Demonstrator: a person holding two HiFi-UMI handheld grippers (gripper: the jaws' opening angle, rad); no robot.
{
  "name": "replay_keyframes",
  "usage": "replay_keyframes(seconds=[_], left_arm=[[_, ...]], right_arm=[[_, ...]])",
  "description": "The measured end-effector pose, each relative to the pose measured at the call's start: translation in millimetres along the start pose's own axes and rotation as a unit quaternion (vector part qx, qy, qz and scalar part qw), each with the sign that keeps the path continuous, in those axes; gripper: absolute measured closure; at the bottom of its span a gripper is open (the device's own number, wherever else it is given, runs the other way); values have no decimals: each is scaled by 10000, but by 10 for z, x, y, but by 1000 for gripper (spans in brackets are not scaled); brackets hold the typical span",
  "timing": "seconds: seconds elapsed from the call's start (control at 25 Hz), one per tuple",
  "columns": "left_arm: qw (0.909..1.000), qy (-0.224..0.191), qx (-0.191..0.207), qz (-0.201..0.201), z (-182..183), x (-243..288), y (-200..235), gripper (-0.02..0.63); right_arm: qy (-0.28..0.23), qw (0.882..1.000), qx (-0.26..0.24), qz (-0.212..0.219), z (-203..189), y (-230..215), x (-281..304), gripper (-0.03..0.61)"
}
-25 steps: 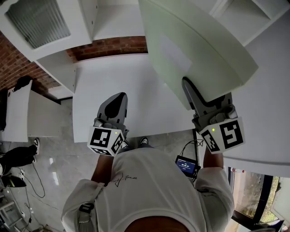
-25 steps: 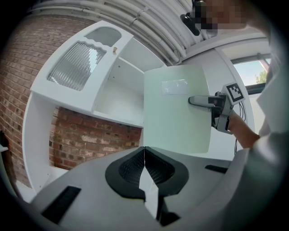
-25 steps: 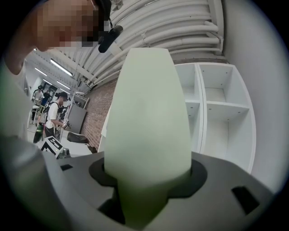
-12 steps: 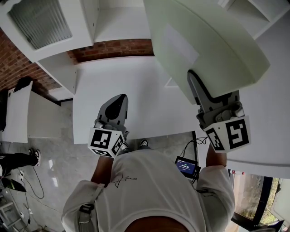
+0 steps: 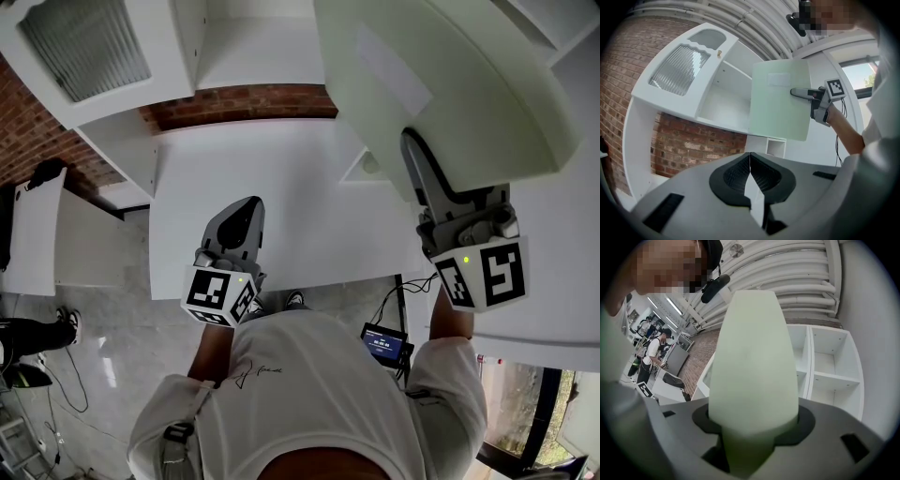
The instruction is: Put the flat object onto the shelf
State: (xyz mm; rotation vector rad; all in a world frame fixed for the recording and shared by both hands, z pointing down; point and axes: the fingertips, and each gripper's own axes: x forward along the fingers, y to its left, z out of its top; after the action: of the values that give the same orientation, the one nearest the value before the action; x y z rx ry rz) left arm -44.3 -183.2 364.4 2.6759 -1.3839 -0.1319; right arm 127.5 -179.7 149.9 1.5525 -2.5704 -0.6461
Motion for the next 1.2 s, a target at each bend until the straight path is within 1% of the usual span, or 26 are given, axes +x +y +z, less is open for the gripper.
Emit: replay_keyframes(seconds=[0.32,0.52,0.92,1.2], left_arm=[[10000,-35,5,-47,16,8,-25,600],[10000,-72,-11,32,18,-16,23,600],[9998,-104,-30,142,23,-51,105,600],[9996,-127,-56,226,22,-92,164,600]], right_arm=[[-109,9999,-113,-58,57,-87,109,302],[-64,9997,-208,-77,25,-115,204,302],[69,9974,-682,-208,-58,-119,370,301],[124,9942,-1046,-220,-67,-24,423,298]])
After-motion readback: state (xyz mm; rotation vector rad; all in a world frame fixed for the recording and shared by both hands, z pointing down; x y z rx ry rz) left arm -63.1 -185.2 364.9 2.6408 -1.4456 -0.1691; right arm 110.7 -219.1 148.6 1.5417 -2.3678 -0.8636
